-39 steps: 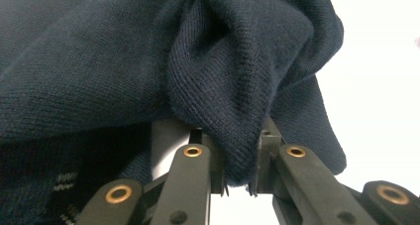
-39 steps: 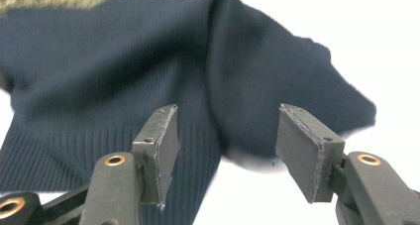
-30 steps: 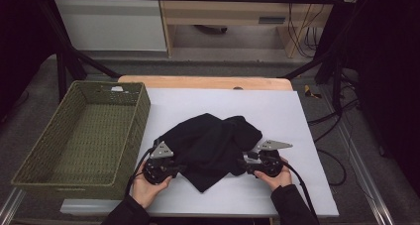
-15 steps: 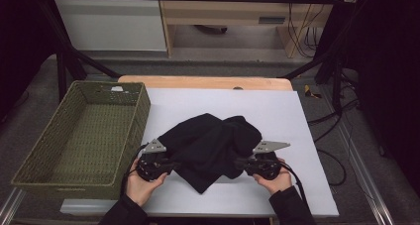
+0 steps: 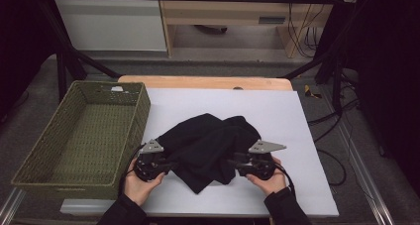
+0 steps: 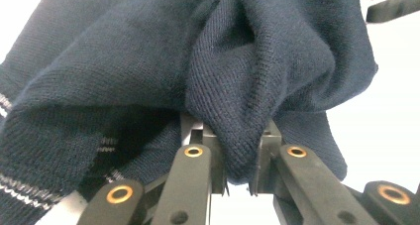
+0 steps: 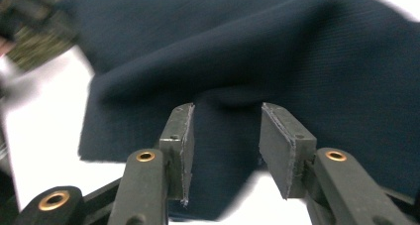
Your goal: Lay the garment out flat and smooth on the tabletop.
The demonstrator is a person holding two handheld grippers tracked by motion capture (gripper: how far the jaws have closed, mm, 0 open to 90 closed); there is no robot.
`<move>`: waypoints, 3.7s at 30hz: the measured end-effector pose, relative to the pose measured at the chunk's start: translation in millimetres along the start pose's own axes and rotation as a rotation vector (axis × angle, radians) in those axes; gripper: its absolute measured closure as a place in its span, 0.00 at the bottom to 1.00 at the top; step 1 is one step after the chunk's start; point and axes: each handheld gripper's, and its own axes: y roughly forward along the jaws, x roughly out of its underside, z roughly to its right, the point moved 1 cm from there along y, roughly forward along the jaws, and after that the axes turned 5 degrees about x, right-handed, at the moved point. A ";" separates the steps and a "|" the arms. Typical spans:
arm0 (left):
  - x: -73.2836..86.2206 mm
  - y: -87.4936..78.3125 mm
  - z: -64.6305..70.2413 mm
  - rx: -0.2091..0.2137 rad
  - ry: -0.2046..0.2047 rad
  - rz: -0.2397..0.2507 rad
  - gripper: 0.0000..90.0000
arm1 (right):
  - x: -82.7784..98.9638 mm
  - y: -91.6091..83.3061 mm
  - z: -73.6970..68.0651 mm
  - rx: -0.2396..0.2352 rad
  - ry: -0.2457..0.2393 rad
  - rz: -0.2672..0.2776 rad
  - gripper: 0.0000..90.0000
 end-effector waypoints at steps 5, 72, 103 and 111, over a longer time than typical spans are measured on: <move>0.7 1.1 -0.6 0.000 0.000 0.001 0.89 | 12.3 -2.8 28.5 0.181 -0.011 -0.019 0.47; 5.9 6.6 -3.8 0.009 -0.004 -0.040 0.90 | 9.0 40.1 43.9 0.071 0.079 -0.093 0.74; -6.1 -34.2 42.9 -0.098 0.057 0.097 0.35 | -6.3 -6.9 46.3 0.190 0.056 -0.092 0.89; -2.4 -16.5 60.9 -0.088 0.120 0.035 0.10 | -2.9 -10.4 45.1 0.180 0.054 -0.083 0.90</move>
